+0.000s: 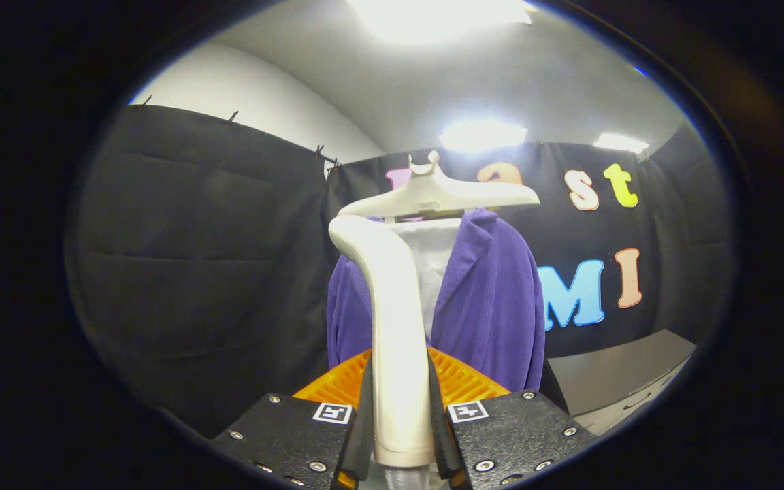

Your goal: Iron the clothes twice with a garment steamer, once on the left side and once on the right side.

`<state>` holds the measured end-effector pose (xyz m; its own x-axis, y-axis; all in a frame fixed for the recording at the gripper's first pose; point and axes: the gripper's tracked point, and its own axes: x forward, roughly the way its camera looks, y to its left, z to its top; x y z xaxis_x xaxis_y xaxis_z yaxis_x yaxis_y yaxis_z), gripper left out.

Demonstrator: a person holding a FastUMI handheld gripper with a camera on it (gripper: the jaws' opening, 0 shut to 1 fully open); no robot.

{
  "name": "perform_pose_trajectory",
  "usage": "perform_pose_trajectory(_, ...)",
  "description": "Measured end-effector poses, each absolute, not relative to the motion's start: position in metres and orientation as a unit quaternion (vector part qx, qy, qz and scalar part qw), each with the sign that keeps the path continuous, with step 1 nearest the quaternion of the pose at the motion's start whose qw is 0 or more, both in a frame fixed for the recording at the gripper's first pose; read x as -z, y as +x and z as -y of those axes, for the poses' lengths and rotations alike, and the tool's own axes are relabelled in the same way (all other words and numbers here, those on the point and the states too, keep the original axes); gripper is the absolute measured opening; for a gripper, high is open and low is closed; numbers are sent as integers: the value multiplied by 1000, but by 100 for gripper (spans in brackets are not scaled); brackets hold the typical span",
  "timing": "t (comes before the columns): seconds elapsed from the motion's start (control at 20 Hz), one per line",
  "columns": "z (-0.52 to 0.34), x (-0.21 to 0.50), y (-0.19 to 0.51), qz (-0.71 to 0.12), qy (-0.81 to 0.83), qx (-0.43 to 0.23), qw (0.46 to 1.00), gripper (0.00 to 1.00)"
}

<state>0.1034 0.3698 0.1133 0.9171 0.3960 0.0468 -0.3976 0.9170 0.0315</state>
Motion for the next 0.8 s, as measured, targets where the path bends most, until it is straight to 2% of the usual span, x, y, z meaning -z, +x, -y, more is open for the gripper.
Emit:
perform_pose_trajectory(0.45,-420,-103,131,110,-34,-120,986,37)
perform_pose_trajectory(0.8,-429,-55,145,72,-79,-106,989,37)
